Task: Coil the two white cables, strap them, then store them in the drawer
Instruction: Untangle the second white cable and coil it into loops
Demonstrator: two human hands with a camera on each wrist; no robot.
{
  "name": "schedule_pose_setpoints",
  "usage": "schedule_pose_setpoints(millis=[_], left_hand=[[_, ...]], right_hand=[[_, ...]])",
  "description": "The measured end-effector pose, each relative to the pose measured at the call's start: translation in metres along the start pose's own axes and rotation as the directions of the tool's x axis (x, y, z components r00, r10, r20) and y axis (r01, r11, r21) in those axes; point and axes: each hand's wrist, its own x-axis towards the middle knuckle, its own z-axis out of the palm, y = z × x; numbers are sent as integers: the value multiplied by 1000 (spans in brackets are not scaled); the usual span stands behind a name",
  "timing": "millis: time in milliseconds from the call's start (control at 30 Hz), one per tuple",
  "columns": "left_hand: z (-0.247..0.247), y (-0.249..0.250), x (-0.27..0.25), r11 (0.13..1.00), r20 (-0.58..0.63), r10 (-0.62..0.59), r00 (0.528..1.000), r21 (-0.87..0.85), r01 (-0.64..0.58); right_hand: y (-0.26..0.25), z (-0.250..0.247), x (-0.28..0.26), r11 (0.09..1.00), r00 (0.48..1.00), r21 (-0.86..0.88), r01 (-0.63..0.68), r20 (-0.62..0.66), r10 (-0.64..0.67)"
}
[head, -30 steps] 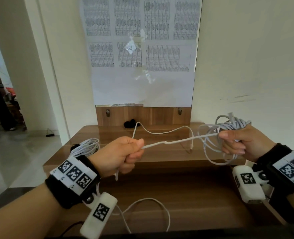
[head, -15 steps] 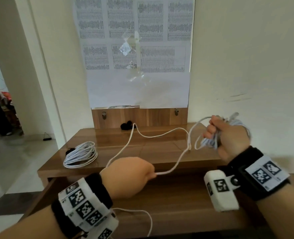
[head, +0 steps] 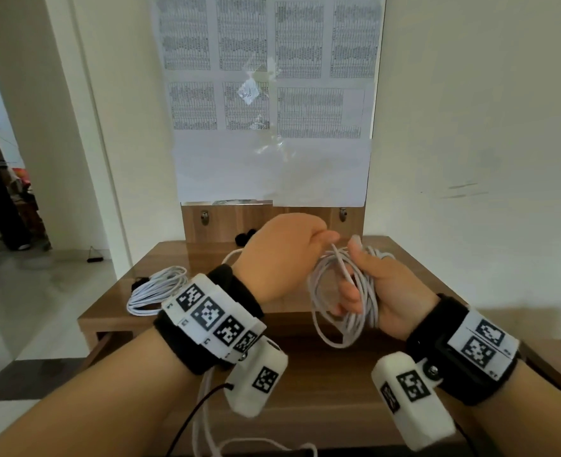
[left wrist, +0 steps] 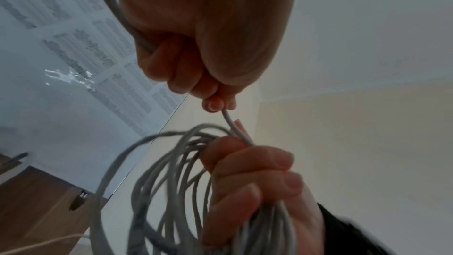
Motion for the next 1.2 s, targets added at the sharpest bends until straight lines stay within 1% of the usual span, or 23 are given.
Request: schedule_pose_setpoints(millis=[100,167,233,333,400,467,500,533,567,600,633,667,700,733,767,833,867,900,967,1000,1067,1133,1200], left_hand=[[6,-6,1,998,-39,15,999,-61,-17],[7,-9,3,994,-45,39,998,-97,-44],[3,-12,3,980,-52,100,994,-167,-107],[4,-25,-8,944,-62,188,980,-263,-198],[15,-36,-19,956,-42,161,986,-243,-167],[27,-48,-32,972,27,66,997,-227,-58],[34,-54,-39,963,87,-15,996,-267,38],[38,-56,-46,917,170,-104,980,-366,161],[44,-58,-53,853,250,-165,954,-450,265],[48,-58,-59,812,294,-185,938,-492,315],[54,-58,-64,818,306,-186,934,-477,320],[59,-57,-66,866,310,-166,936,-407,289],[62,-54,-66,930,335,-128,933,-286,231],[62,-48,-66,976,371,-101,923,-141,164],[59,-41,-64,995,395,-88,914,0,96],[49,-25,-60,986,439,-13,899,156,-62],[43,-15,-58,966,462,52,885,200,-161],[38,-6,-55,939,482,108,870,239,-249],[31,4,-51,900,509,194,839,247,-359],[27,7,-50,888,547,216,809,235,-396],[22,13,-49,891,632,201,749,200,-408],[23,15,-48,887,696,154,701,215,-409],[21,14,-48,908,731,97,676,213,-361]], right_hand=[[-1,-5,1,994,980,8,-109,166,106],[-1,-9,0,989,940,-30,-145,309,147],[-2,-11,-2,986,886,-39,-162,434,162],[-11,-15,-6,985,848,93,-144,525,74],[-25,-17,-7,966,849,238,-101,527,-41],[-43,-23,-9,918,880,393,-46,451,-149],[-54,-27,-10,888,905,460,-8,381,-189],[-64,-31,-10,846,926,533,20,309,-217],[-73,-34,-11,800,946,595,72,214,-245],[-81,-37,-11,761,956,628,164,88,-279],[-86,-38,-9,736,948,616,280,-56,-313],[-89,-38,-7,728,921,567,386,-191,-340],[-89,-37,-2,738,879,481,474,-311,-362],[-87,-36,5,747,828,386,541,-399,-394],[-84,-34,11,747,769,285,601,-462,-442],[-74,-28,22,726,649,98,680,-541,-535],[-68,-25,26,730,618,31,683,-556,-555],[-62,-21,30,749,613,-21,662,-560,-557],[-50,-18,35,807,643,-115,579,-545,-538],[-44,-18,37,834,659,-177,522,-537,-527],[-36,-20,39,871,700,-262,416,-520,-490],[-34,-19,39,915,785,-209,345,-470,-403],[-32,-16,37,955,868,-109,276,-398,-297]])
